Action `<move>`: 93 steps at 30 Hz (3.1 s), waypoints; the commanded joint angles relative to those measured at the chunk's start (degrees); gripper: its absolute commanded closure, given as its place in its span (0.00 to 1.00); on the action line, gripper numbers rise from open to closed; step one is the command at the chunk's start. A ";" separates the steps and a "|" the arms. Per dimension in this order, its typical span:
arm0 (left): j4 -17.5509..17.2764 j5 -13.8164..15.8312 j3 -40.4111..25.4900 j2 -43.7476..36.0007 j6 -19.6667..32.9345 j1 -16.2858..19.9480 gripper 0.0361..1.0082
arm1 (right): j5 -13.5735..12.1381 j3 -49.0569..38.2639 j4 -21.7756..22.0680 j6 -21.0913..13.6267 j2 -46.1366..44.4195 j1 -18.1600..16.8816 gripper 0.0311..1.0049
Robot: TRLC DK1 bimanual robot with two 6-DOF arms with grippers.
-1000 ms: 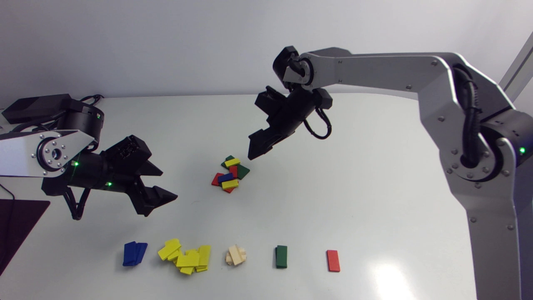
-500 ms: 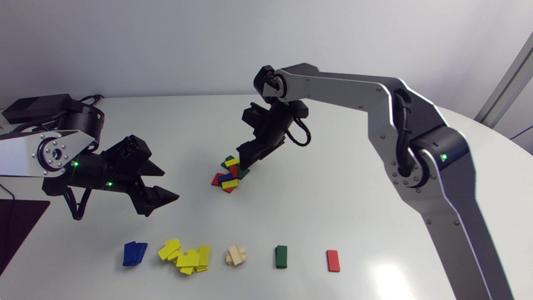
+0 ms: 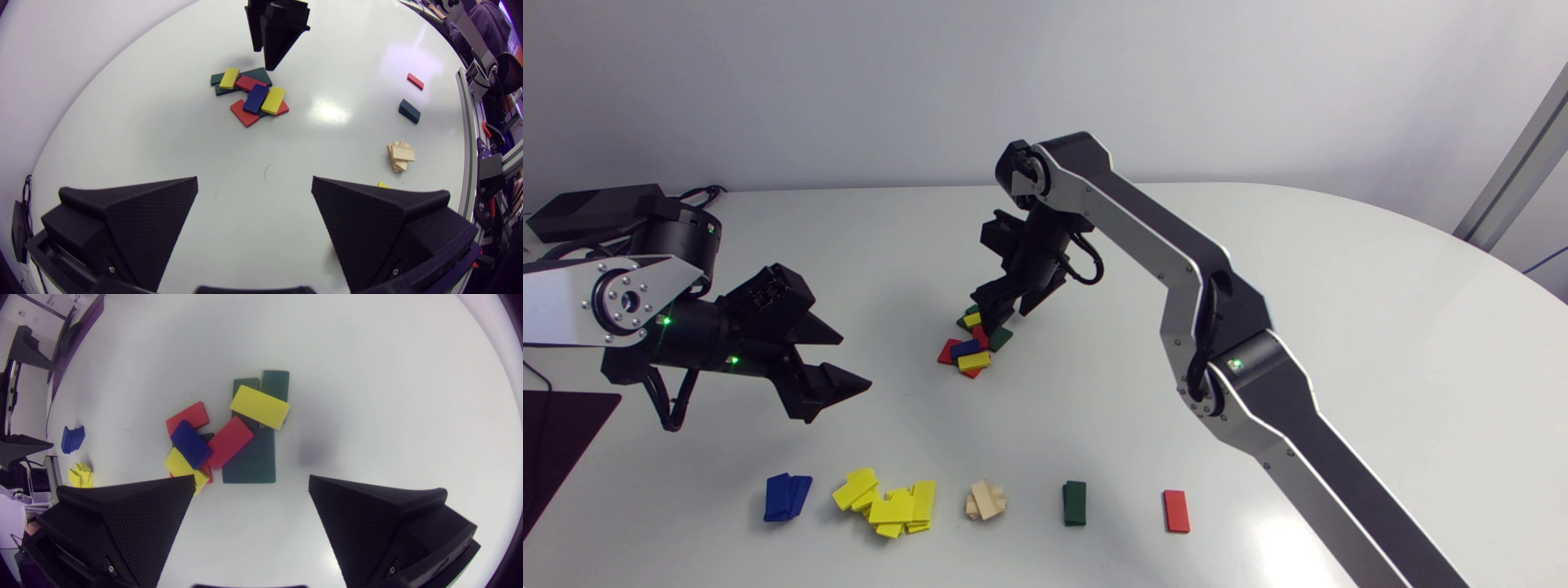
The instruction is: Take domino bricks one by one from the mixed stack on the table and place each onto the existing stack of the same color.
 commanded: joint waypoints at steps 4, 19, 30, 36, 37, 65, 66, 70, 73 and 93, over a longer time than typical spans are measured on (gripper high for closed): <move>0.03 0.86 0.74 1.27 1.12 0.99 0.02 | 0.48 3.61 -1.96 1.57 3.11 1.43 0.03; -0.06 1.03 0.48 1.35 1.48 1.07 0.02 | -2.50 1.68 -1.43 1.83 3.55 4.77 0.04; -0.41 1.38 -0.32 0.04 1.48 1.51 0.02 | -6.72 -4.12 -1.34 2.36 1.53 4.59 0.04; -0.59 1.65 -0.32 -0.58 1.48 1.51 0.02 | -6.81 -6.32 -1.43 2.62 -0.23 3.19 0.04; -0.67 1.65 -0.32 -0.58 1.48 1.43 0.02 | -6.81 -7.02 -1.43 2.71 -0.85 2.92 0.04; 3.72 2.00 16.21 20.69 -3.80 -8.33 0.02 | -4.53 -60.64 10.61 3.76 -42.68 4.50 0.04; 3.98 1.82 17.61 22.45 -4.06 -8.86 0.02 | -4.53 -63.27 12.02 3.76 -44.00 4.50 0.04; 6.36 0.77 22.27 27.11 -6.17 -9.56 0.02 | -2.15 -71.62 17.12 4.12 -48.66 4.50 0.04; 8.73 -1.08 25.88 30.97 -8.10 -10.26 0.02 | -0.48 -76.63 19.14 4.56 -53.14 4.86 0.04; 12.42 -9.96 48.20 51.54 -14.87 -10.44 0.02 | 1.01 -88.32 20.98 5.87 -69.14 8.37 0.04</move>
